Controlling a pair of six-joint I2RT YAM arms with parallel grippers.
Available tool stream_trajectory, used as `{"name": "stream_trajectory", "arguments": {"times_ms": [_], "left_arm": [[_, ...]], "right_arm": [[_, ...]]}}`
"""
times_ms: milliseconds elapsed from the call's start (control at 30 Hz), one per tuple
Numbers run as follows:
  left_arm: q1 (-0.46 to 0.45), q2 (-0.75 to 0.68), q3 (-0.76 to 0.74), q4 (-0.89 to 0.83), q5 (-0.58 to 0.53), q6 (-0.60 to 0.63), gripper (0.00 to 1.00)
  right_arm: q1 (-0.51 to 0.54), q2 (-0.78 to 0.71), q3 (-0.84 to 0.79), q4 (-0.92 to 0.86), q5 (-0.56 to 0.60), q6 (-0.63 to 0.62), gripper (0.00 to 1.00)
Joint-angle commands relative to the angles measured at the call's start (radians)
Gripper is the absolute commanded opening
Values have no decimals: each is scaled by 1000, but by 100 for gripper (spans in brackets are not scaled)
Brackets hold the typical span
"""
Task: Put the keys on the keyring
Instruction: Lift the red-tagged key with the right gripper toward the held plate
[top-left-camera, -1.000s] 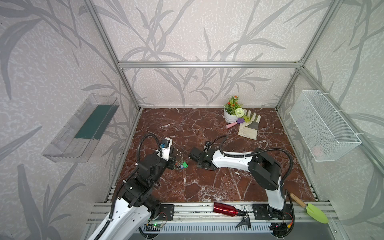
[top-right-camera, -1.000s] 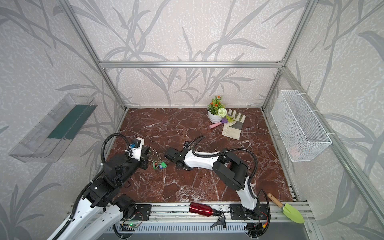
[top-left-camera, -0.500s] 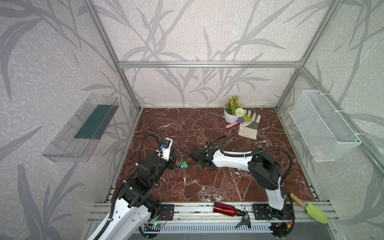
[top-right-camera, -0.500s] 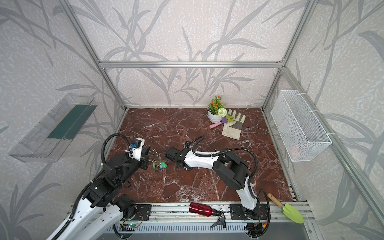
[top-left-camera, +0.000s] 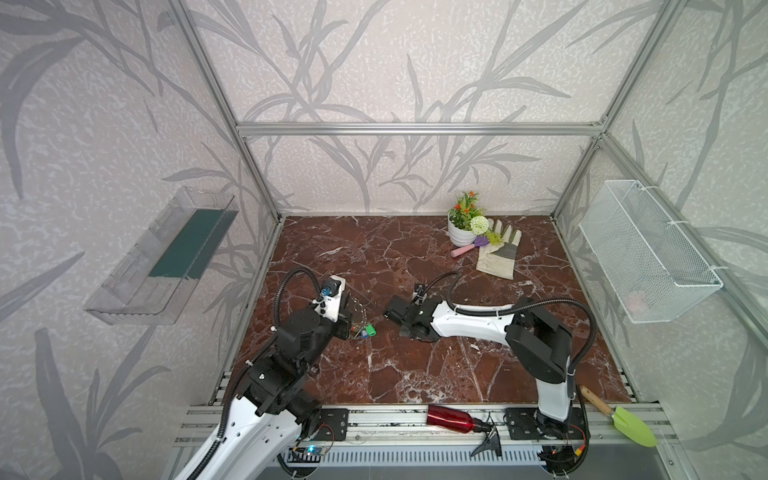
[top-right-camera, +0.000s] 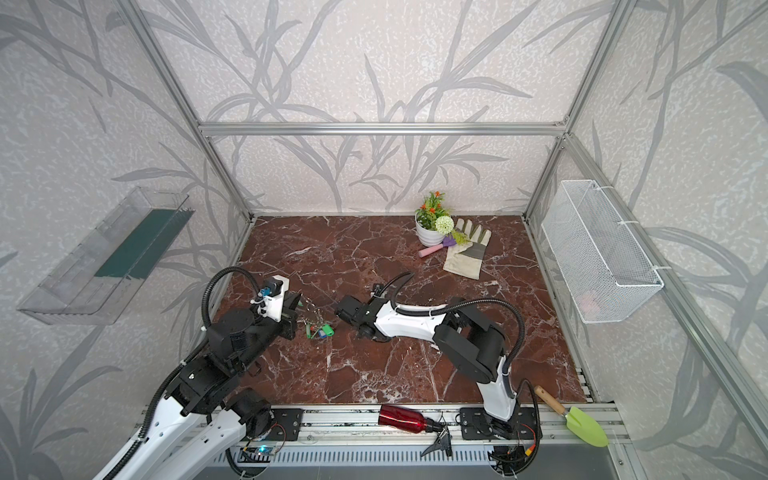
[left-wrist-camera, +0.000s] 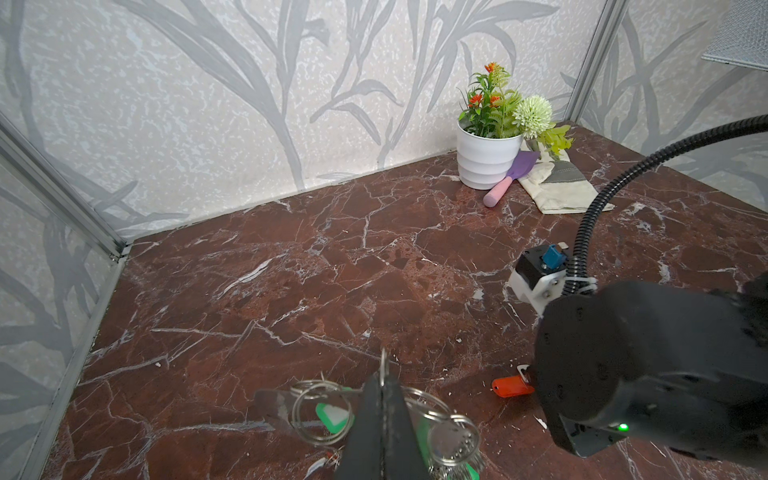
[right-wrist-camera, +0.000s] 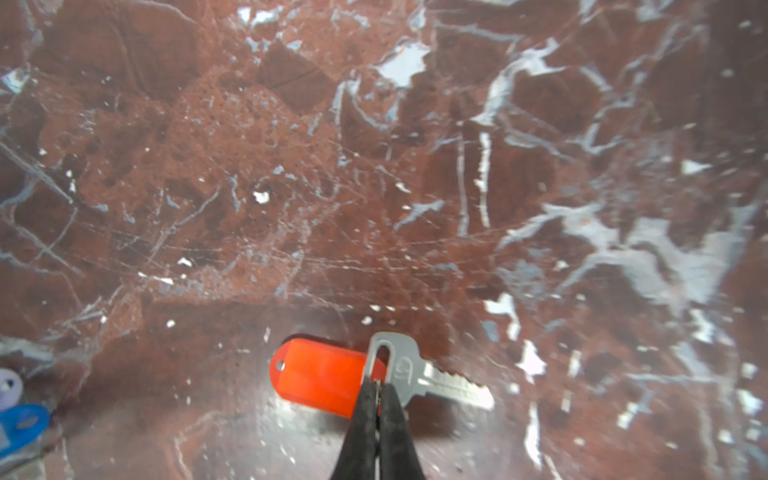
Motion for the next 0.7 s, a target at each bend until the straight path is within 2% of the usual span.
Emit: {"name": "stream_trajectory", "arguments": {"times_ms": [0,133,233,433,533,667], "left_arm": [[-2,1,-3,64,38,-17,0],[-3,22,-1,86,91,-12,0],[-3,39,5,105,164,3,0],[-4,90,44,124,353,48,0],[-5,145,67,136,403,64,0],[-6,236,114,156,453,82,0]], "right_arm": [[-48,-161,-119,181,-15,-197,0],[-112,-380,-352,485,-98,-388,0],[-227,-526,-530,735,-317,-501,0],[-406,-682,-630,870,-690,-652,0],[-493,-716,-652,943,-877,-647,0],[-558,-747,-664,999,-1049,-625,0]]}}
